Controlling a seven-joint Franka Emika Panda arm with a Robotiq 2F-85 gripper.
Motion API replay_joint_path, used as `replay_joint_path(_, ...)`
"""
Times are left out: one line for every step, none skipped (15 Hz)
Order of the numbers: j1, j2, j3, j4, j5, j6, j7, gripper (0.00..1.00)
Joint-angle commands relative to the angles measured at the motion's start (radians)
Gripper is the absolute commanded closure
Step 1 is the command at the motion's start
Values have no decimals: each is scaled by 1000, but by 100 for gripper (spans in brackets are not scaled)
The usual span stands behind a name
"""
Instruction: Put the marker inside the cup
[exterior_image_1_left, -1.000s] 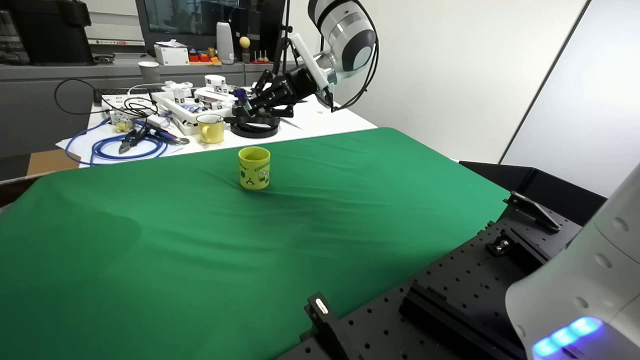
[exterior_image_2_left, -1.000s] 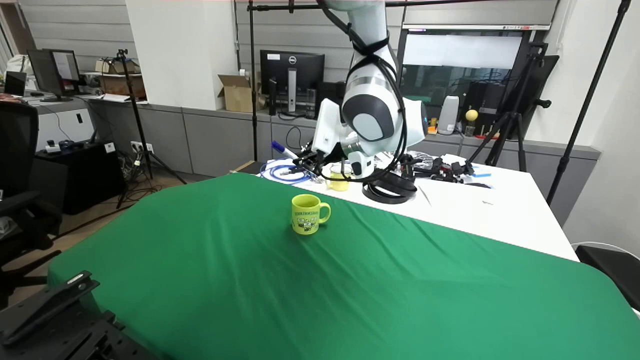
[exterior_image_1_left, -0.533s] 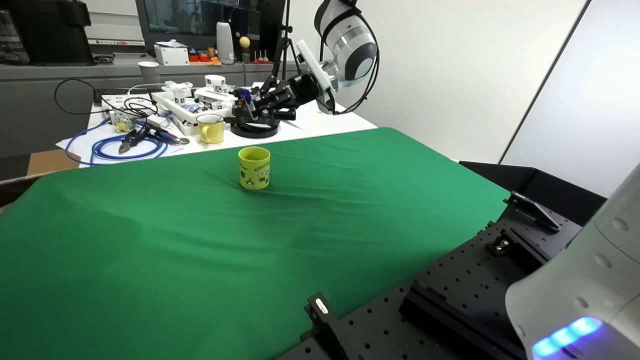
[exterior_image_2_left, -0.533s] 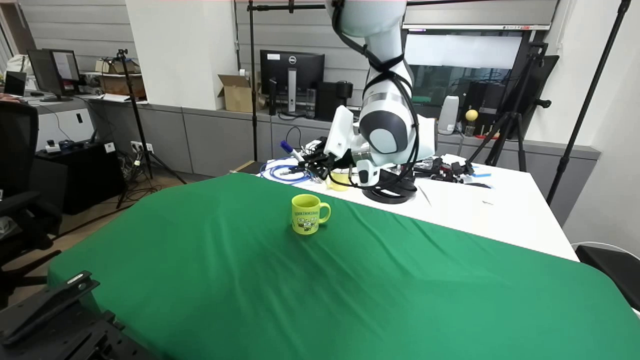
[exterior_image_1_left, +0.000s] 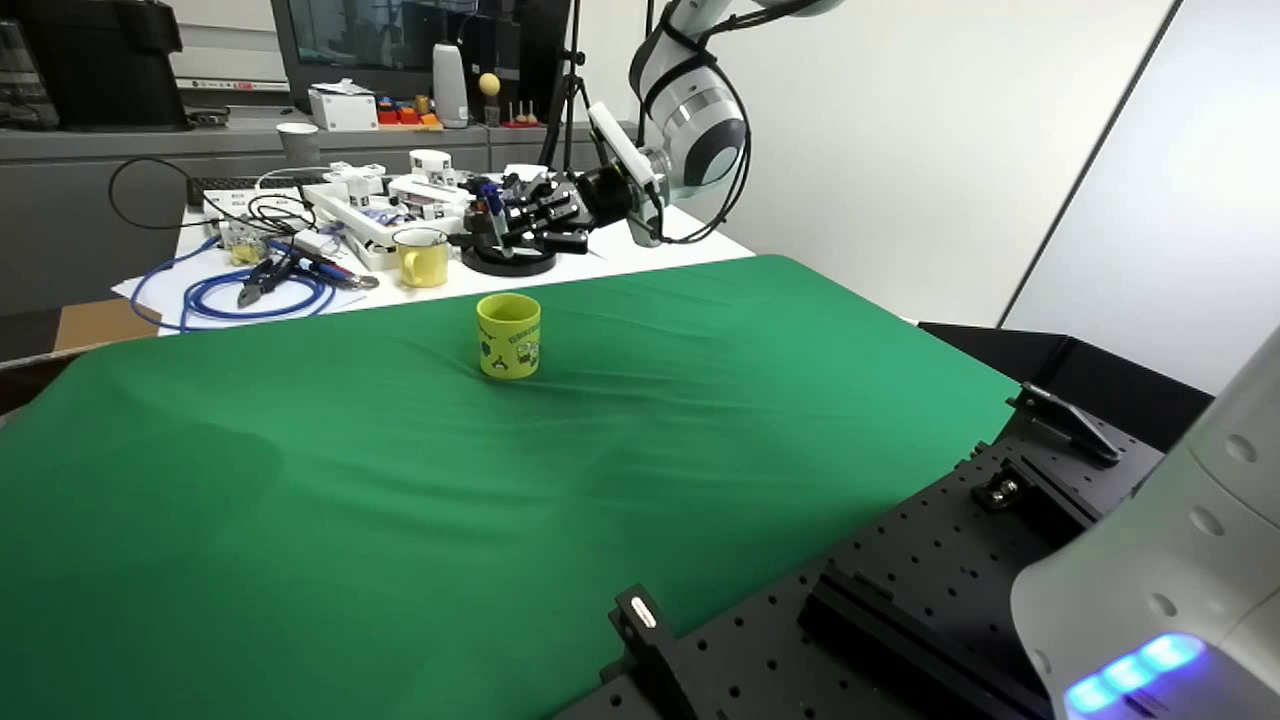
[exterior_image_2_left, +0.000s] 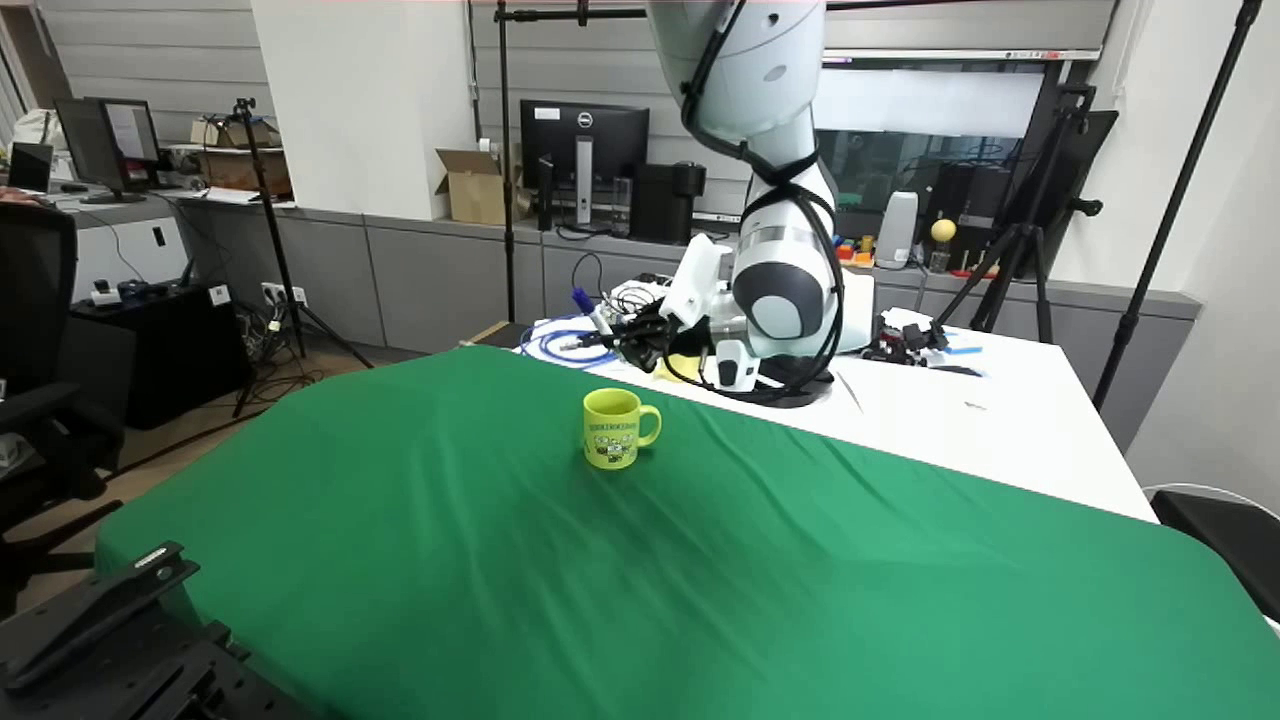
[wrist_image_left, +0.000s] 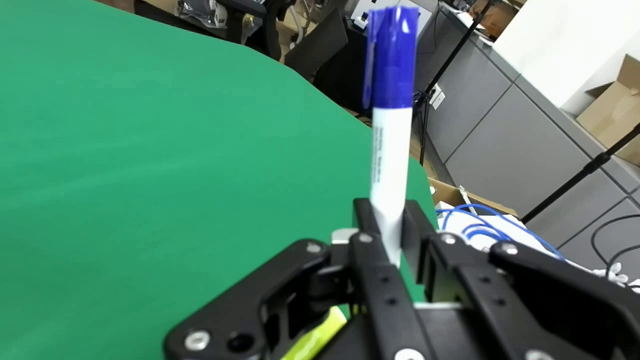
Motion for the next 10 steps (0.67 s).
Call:
replay_joint_path(3,76,-12,104,4,-49,107,96)
replay_joint_path(4,92,-10,120,3,-59,124,96)
replay_joint_path(4,106,-9,134,0,-69,143,96)
replay_joint_path(6,118,-9,146,-1,-77,161,96)
replay_joint_path(8,129,-9,158,-1,-82,177,96)
replay_joint_path(9,140,-9,169,-1,-86,192,96)
replay_joint_path(10,151,-9,183,-2,-92,209,96)
replay_joint_path(10,158,-11,193,-5,-97,229,96)
replay_joint_path(12,166,-13,202,-8,-96,247,96)
replay_joint_path(12,174,-15,212,-8,-97,264,96)
